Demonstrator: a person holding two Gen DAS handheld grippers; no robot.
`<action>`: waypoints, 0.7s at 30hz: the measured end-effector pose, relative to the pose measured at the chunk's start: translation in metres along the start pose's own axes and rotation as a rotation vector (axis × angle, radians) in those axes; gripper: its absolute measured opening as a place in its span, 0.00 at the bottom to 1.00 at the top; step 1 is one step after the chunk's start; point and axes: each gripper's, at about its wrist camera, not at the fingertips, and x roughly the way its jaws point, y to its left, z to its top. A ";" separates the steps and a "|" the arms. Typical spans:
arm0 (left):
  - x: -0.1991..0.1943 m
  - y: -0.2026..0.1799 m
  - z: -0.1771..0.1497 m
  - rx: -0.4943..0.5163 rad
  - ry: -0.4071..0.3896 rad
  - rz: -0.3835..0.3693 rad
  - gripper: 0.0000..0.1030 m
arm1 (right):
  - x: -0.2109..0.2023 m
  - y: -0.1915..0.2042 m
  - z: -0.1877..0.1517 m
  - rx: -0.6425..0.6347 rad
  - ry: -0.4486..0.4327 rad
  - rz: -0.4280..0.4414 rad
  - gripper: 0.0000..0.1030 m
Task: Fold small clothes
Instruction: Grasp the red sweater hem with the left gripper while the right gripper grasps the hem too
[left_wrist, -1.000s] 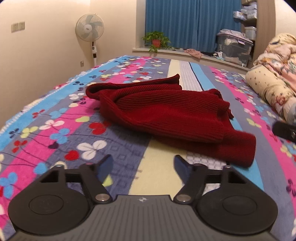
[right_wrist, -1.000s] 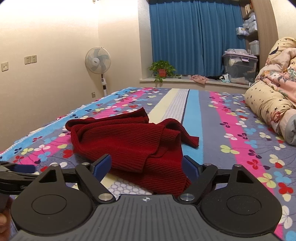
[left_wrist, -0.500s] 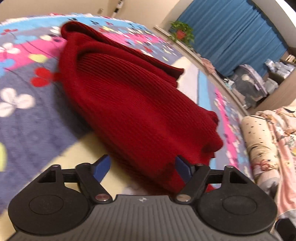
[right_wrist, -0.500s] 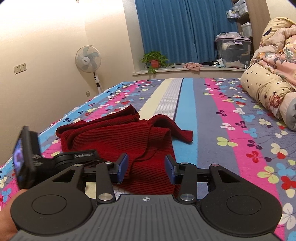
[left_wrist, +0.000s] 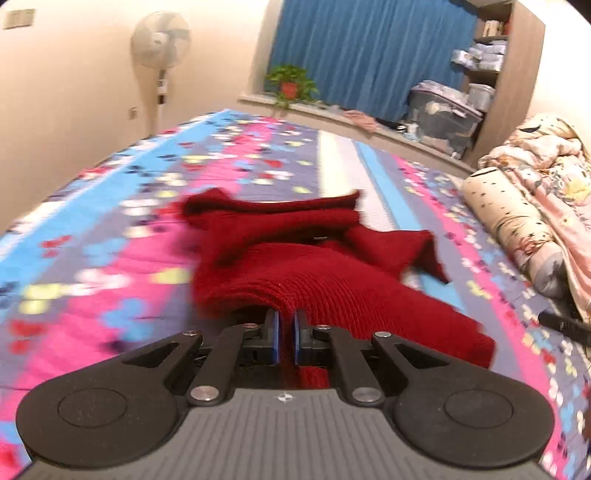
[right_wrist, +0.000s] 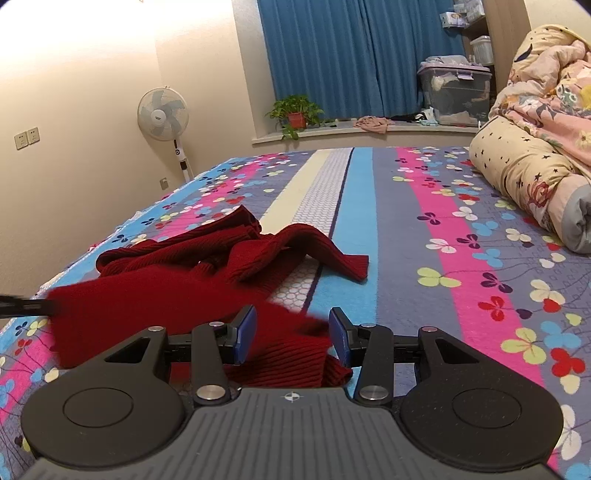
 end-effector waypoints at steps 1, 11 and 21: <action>-0.014 0.021 -0.002 -0.005 0.005 0.016 0.07 | 0.001 -0.001 0.000 0.002 0.002 0.001 0.44; -0.013 0.124 -0.050 -0.086 0.179 0.110 0.45 | 0.056 -0.011 -0.015 0.037 0.182 0.026 0.53; 0.043 0.139 -0.050 -0.152 0.294 0.110 0.64 | 0.119 -0.009 -0.047 -0.009 0.320 -0.013 0.62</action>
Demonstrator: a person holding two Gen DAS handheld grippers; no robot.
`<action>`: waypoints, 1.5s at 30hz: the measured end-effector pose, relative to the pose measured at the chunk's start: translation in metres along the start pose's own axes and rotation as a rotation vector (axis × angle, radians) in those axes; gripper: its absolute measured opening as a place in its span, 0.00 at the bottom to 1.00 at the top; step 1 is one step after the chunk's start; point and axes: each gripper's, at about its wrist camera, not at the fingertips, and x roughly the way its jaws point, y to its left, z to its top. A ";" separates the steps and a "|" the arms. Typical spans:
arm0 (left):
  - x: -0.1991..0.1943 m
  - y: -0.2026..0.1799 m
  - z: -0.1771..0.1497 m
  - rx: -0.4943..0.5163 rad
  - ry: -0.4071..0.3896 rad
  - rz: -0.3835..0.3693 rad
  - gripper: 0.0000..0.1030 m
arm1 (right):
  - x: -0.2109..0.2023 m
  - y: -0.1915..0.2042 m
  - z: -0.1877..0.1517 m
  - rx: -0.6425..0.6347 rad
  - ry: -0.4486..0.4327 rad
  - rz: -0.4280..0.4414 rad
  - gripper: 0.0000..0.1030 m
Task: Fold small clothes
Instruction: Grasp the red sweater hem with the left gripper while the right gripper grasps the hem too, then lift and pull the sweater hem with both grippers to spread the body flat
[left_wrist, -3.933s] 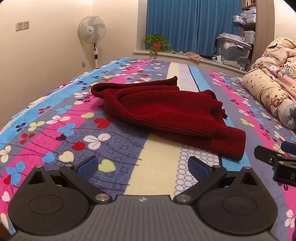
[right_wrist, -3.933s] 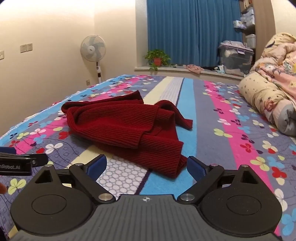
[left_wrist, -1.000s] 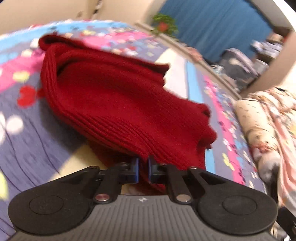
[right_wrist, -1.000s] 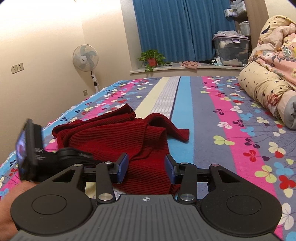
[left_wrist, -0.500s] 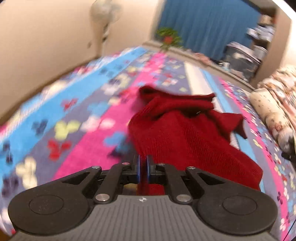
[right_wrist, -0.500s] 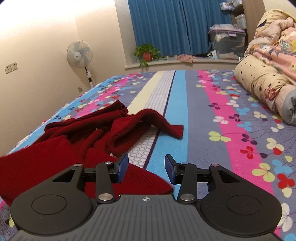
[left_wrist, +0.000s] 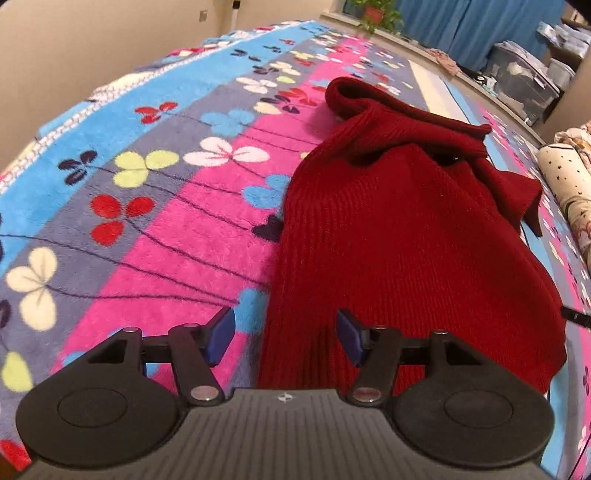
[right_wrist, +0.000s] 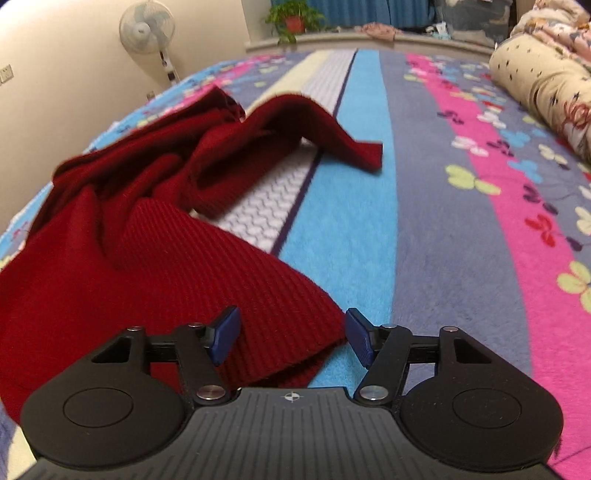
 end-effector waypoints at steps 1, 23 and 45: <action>0.005 0.000 0.001 -0.001 0.009 -0.007 0.63 | 0.004 -0.001 -0.001 -0.004 0.007 0.001 0.64; -0.100 -0.028 -0.067 0.256 -0.063 -0.308 0.10 | -0.218 -0.035 -0.024 0.063 -0.404 -0.151 0.05; -0.028 -0.051 -0.088 0.456 0.198 -0.139 0.16 | -0.073 -0.054 -0.072 0.003 0.171 -0.158 0.32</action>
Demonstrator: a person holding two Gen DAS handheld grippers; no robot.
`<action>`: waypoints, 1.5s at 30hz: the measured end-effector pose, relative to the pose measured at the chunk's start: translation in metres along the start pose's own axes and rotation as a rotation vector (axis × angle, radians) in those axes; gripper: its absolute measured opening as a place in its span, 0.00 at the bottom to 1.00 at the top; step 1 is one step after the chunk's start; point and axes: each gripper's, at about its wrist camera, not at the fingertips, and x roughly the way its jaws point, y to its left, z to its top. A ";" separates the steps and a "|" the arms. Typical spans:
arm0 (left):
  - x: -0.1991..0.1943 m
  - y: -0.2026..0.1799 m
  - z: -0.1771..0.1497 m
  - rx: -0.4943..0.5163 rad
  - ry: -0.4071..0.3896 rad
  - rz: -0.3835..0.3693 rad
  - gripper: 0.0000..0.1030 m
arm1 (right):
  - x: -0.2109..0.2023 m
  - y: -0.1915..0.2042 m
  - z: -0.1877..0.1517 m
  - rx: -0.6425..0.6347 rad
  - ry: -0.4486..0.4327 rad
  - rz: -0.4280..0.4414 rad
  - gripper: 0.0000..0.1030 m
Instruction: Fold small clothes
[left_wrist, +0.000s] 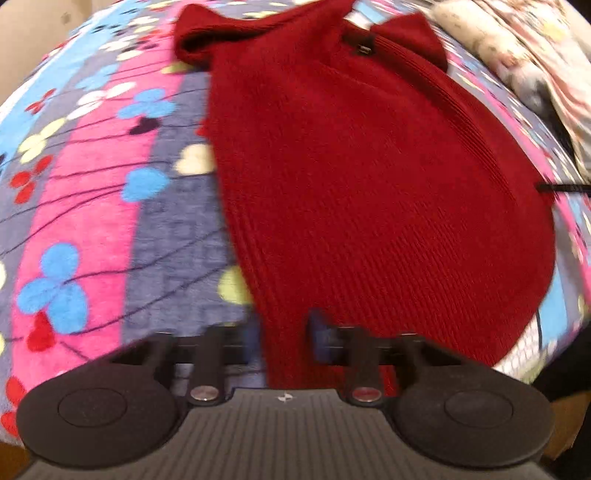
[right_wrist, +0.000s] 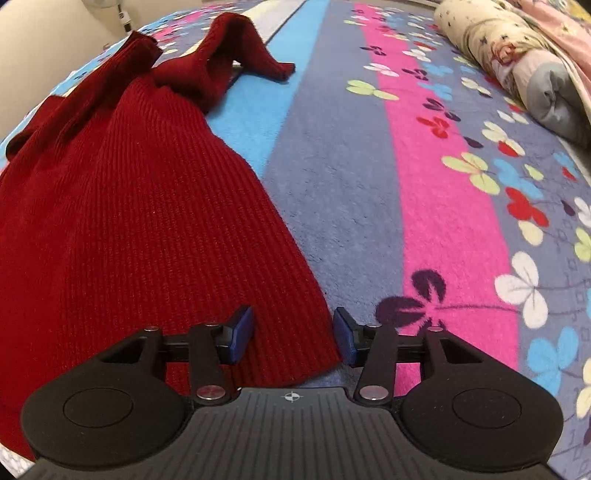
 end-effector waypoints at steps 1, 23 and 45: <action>-0.003 -0.004 -0.002 0.029 -0.016 0.009 0.12 | -0.002 0.002 0.000 -0.009 -0.009 -0.007 0.08; -0.047 -0.008 0.011 0.012 -0.234 -0.039 0.31 | -0.075 -0.004 -0.010 0.041 -0.260 0.061 0.15; -0.018 -0.037 0.098 0.003 -0.454 0.248 0.48 | -0.033 0.074 0.041 -0.126 -0.273 0.155 0.43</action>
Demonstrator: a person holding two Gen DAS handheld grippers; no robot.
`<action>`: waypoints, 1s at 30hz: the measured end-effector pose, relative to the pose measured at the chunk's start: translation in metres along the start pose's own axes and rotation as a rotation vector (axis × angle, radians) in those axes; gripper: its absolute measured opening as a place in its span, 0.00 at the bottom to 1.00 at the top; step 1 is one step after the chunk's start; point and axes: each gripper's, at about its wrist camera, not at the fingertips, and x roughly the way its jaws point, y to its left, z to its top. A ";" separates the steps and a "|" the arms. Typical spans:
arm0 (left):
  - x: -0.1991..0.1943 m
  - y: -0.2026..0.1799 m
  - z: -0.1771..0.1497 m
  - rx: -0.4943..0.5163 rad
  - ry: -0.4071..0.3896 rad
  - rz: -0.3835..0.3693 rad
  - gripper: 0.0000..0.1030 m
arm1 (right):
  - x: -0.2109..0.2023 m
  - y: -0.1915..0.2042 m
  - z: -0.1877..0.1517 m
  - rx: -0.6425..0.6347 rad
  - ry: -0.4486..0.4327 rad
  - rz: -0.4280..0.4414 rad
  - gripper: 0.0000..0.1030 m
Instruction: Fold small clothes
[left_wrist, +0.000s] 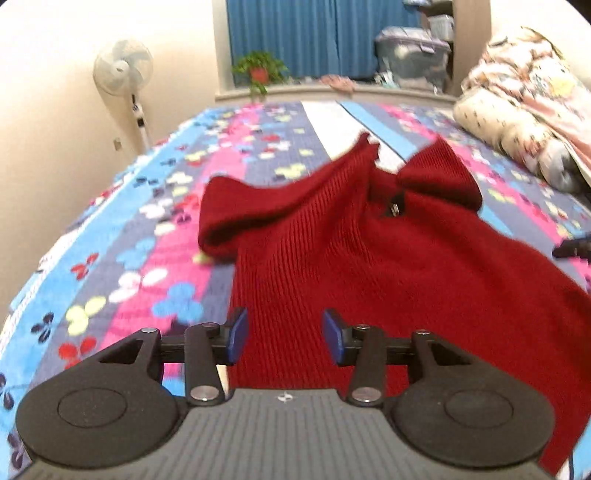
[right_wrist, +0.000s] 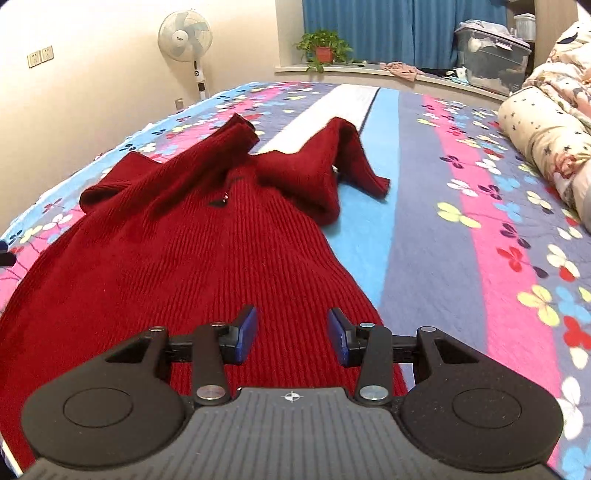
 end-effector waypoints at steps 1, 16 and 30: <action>0.006 -0.001 0.006 -0.011 -0.015 0.009 0.48 | 0.005 0.002 0.003 -0.001 -0.005 0.000 0.43; 0.133 -0.004 0.084 -0.118 -0.128 0.081 0.27 | 0.063 0.002 0.020 0.044 -0.061 0.008 0.12; 0.241 -0.032 0.101 0.015 -0.012 0.007 0.46 | 0.099 0.021 0.004 -0.107 0.085 0.028 0.17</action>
